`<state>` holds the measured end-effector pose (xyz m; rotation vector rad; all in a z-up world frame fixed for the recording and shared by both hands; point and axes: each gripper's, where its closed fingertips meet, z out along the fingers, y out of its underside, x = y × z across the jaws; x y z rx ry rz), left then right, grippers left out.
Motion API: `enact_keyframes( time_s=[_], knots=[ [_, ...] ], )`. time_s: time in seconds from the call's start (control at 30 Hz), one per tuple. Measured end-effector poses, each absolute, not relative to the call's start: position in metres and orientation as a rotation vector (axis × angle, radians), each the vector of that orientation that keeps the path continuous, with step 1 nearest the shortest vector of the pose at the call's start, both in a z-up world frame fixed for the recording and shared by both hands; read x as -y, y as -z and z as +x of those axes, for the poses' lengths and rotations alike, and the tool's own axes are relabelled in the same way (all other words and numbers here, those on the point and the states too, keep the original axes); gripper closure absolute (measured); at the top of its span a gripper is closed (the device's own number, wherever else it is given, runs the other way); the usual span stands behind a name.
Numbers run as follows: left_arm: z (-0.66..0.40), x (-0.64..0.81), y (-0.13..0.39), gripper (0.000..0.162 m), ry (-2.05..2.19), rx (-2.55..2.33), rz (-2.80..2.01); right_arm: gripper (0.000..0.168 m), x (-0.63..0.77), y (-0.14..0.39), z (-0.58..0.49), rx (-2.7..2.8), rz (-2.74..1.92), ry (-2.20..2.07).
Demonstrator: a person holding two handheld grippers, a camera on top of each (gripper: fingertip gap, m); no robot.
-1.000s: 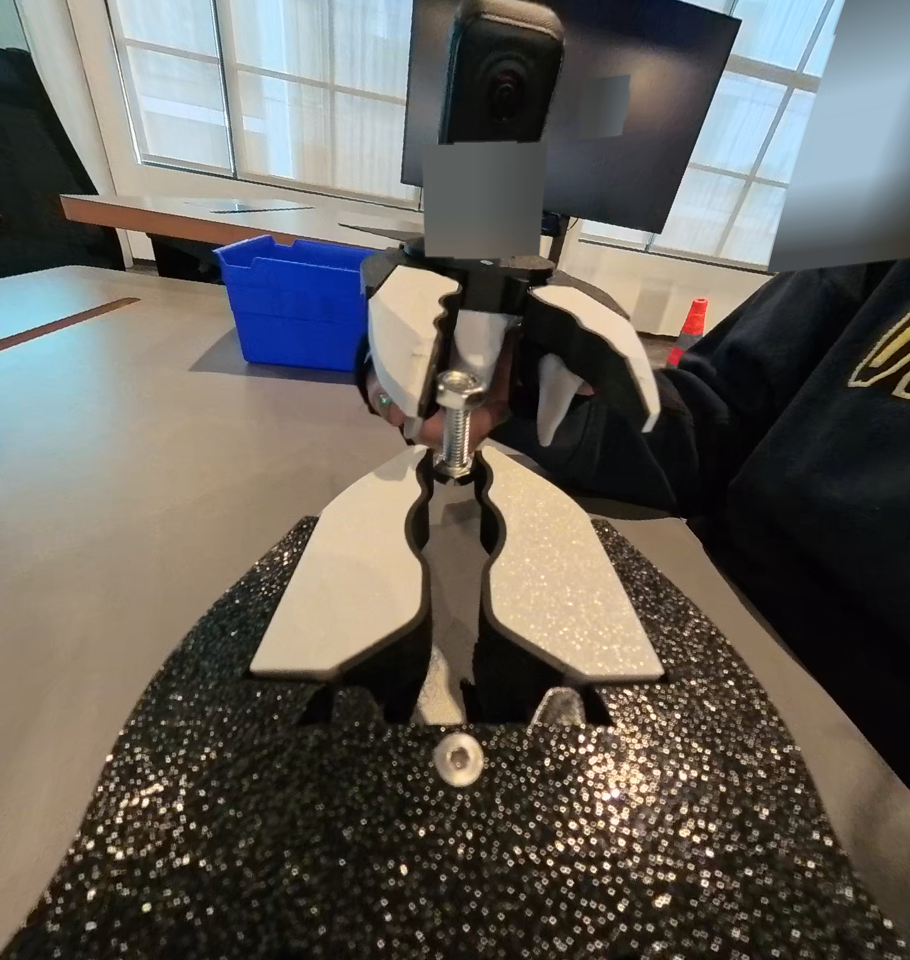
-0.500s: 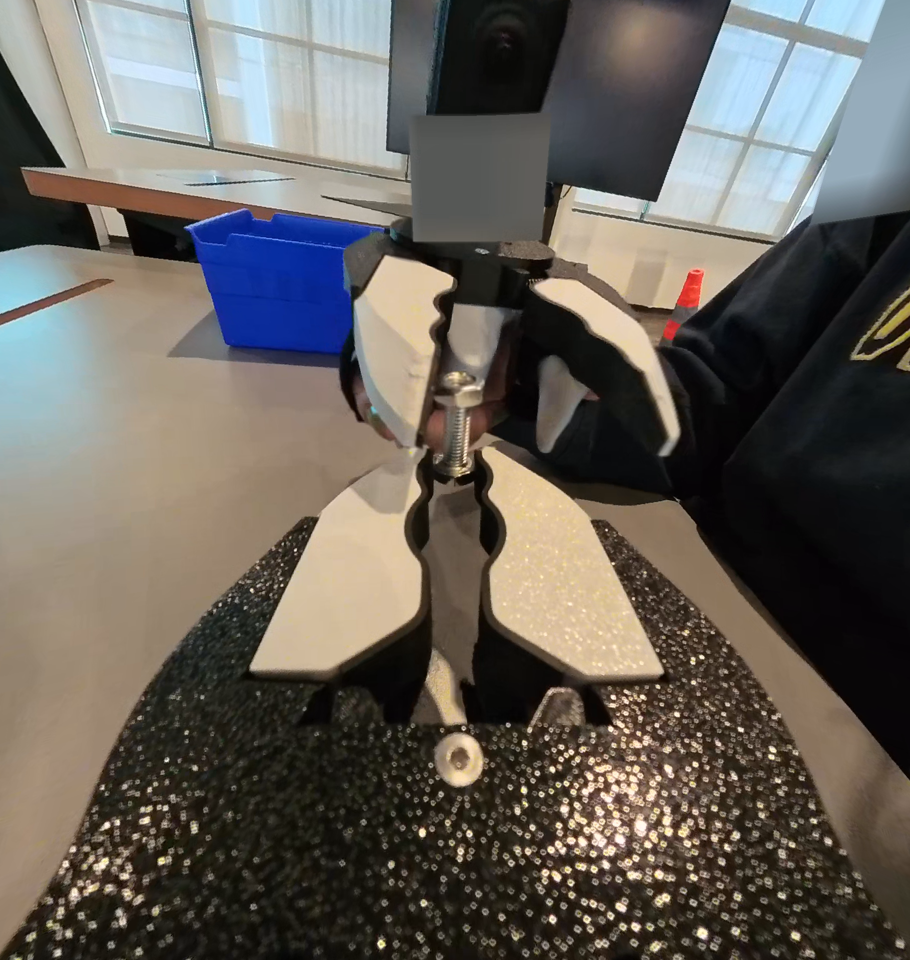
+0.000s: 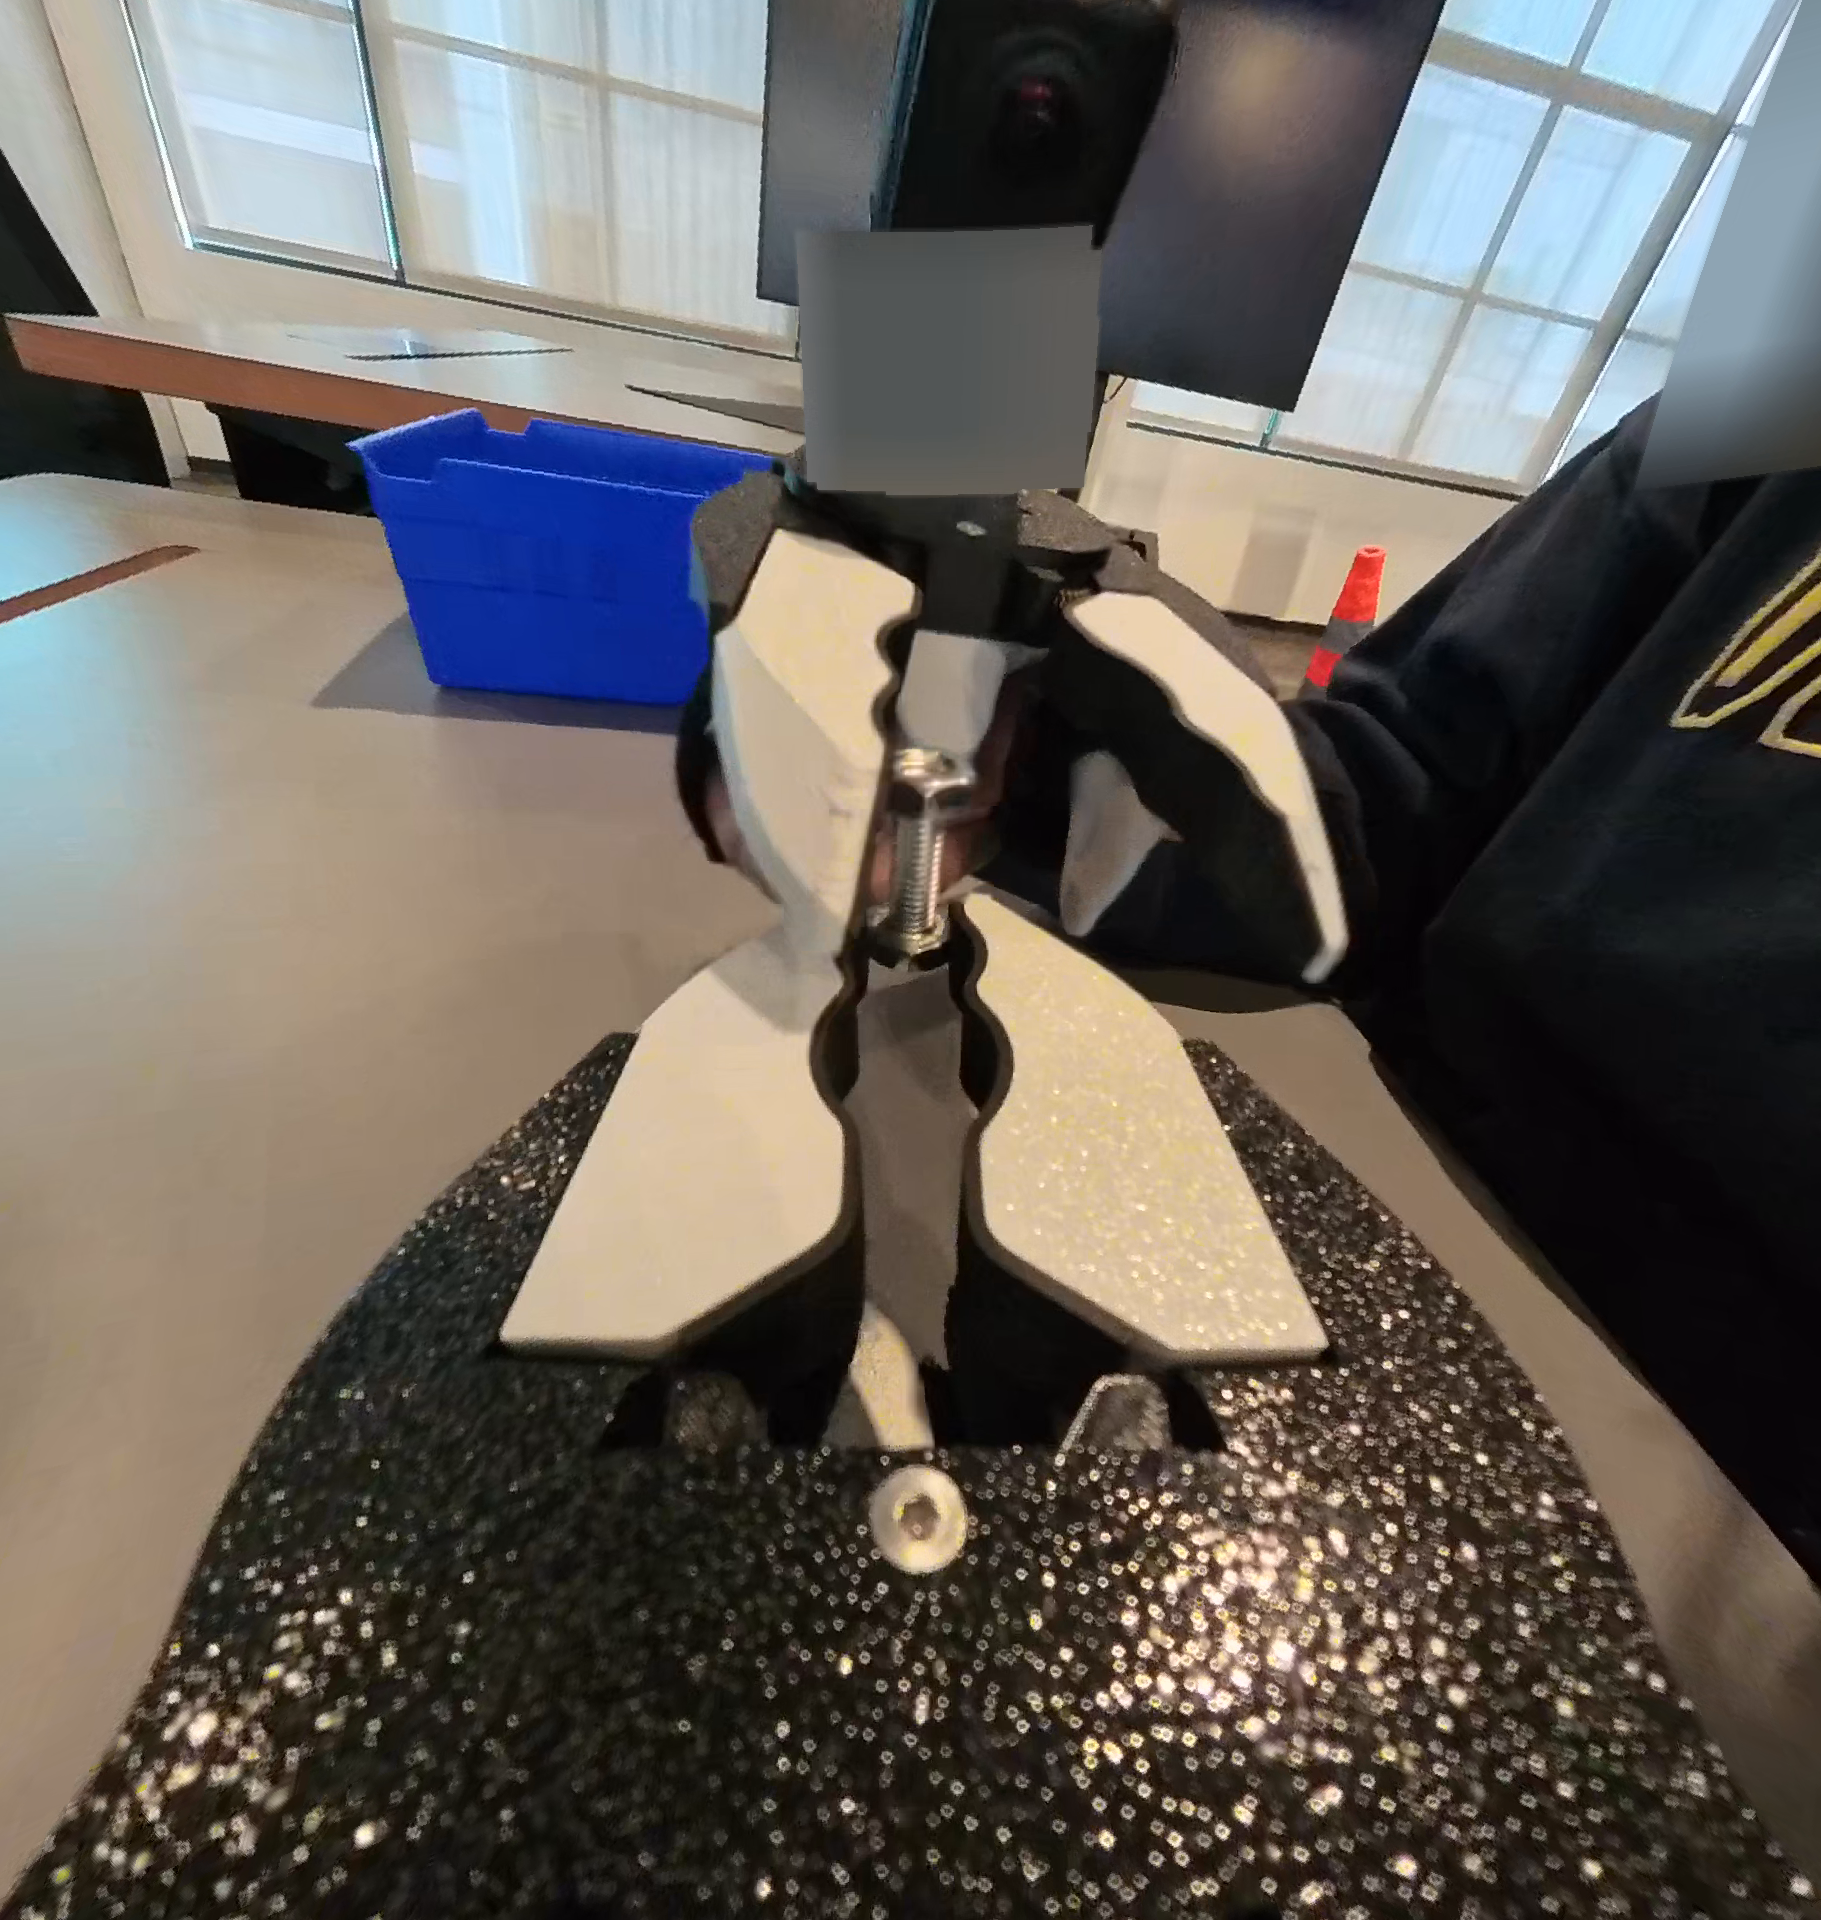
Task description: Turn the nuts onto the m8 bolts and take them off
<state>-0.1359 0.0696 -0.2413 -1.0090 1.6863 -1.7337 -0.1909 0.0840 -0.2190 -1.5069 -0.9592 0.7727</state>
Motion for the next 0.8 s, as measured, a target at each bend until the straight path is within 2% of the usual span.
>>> enact_keyframes(
  time_s=[0.1,0.13,0.27,0.33,0.37,0.53,0.63,0.8],
  knots=[
    [-0.137,-0.073,0.241,0.148,1.727,-1.672,-1.019,0.118,-0.078,0.217,-0.168,0.933,-1.543,-0.822],
    [-0.137,-0.074,0.240,0.148,1.734,-1.667,-1.023,0.118,-0.077,0.214,-0.161,0.902,-1.540,-0.823],
    [-0.135,-0.068,0.244,0.148,1.710,-1.715,-1.017,0.096,-0.085,0.207,-0.174,0.871,-1.498,-0.781],
    [-0.135,-0.064,0.245,0.148,1.715,-1.731,-1.010,0.093,-0.087,0.212,-0.188,0.900,-1.490,-0.768],
    [-0.134,-0.064,0.245,0.148,1.713,-1.731,-1.013,0.094,-0.085,0.214,-0.194,0.927,-1.480,-0.771],
    [-0.136,-0.068,0.244,0.148,1.710,-1.710,-1.025,0.123,-0.074,0.217,-0.166,0.933,-1.546,-0.840],
    [-0.136,-0.069,0.244,0.148,1.725,-1.705,-1.039,0.113,-0.074,0.202,-0.152,0.851,-1.476,-0.824],
    [-0.135,-0.065,0.245,0.148,1.731,-1.723,-1.035,0.101,-0.081,0.211,-0.183,0.932,-1.451,-0.759]
  ],
)
